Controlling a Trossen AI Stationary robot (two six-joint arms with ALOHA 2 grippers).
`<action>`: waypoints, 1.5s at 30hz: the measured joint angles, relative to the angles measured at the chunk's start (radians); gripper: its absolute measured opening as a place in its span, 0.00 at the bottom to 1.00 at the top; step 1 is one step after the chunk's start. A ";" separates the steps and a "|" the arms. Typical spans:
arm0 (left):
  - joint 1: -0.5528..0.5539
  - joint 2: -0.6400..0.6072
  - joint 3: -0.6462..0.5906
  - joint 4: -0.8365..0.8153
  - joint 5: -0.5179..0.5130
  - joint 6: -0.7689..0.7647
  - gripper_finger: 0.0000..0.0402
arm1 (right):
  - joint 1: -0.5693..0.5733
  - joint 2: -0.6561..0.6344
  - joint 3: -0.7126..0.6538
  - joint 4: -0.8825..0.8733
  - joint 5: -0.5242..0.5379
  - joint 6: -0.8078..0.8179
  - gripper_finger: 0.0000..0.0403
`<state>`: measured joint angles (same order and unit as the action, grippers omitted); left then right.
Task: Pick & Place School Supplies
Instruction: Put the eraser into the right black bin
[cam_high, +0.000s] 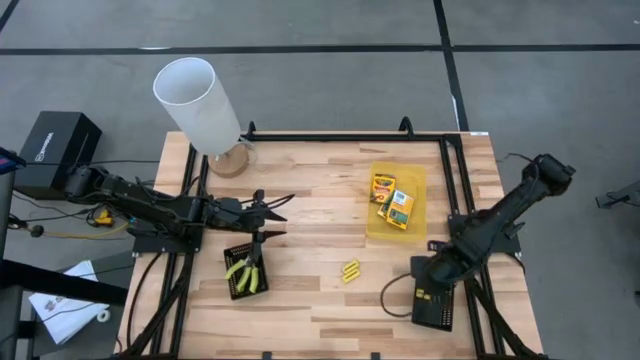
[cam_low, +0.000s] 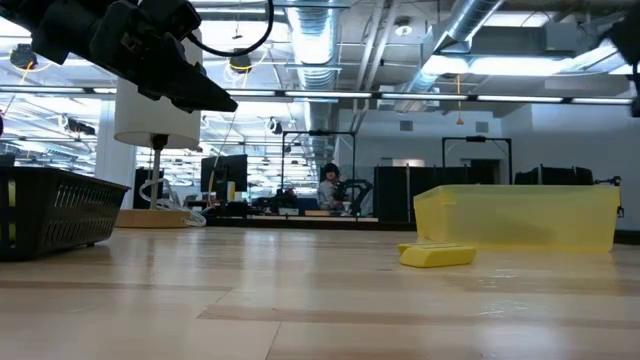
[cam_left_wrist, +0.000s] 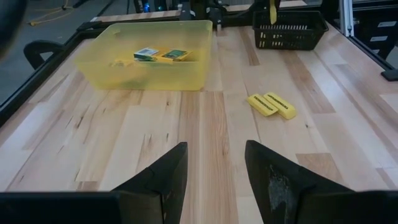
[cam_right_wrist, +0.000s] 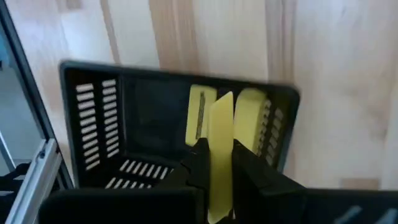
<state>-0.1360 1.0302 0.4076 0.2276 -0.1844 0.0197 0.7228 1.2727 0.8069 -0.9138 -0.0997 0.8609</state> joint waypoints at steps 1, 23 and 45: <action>0.000 0.000 0.000 0.000 0.000 0.000 0.39 | 0.020 -0.003 -0.009 0.013 0.004 0.029 0.06; 0.000 0.000 0.000 0.019 -0.001 -0.105 0.39 | 0.202 0.161 -0.080 0.224 0.075 0.427 0.40; 0.000 0.000 0.000 0.020 -0.001 -0.134 0.39 | 0.107 0.175 -0.080 0.333 0.080 0.386 0.45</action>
<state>-0.1360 1.0302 0.4076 0.2474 -0.1852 -0.1146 0.8301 1.4479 0.7273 -0.5805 -0.0199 1.2468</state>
